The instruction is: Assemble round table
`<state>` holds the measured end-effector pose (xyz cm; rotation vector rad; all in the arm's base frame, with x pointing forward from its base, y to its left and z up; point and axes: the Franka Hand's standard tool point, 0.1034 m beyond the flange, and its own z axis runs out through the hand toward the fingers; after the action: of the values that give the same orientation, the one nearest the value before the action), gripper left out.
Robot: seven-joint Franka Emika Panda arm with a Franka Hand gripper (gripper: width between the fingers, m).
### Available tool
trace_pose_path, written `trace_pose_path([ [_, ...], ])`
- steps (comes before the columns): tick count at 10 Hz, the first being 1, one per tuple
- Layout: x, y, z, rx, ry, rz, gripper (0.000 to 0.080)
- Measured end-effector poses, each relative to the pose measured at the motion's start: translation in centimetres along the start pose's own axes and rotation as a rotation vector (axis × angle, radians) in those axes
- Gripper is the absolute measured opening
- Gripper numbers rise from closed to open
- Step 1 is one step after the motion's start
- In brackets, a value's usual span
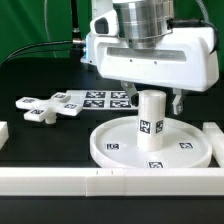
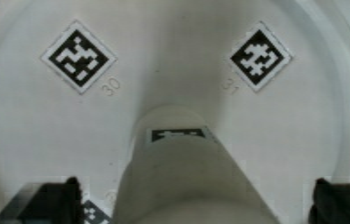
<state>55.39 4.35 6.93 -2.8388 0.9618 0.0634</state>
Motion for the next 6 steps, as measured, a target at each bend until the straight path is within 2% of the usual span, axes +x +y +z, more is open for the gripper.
trace_pose_path([
  [3,0.01,0.08,0.08,-0.002,-0.001,-0.243,0.0649],
  [4,0.11,0.15,-0.02,-0.021,-0.001,-0.376,0.0649],
  [6,0.02,0.17,0.04,-0.030,-0.003,-0.553,0.0649],
])
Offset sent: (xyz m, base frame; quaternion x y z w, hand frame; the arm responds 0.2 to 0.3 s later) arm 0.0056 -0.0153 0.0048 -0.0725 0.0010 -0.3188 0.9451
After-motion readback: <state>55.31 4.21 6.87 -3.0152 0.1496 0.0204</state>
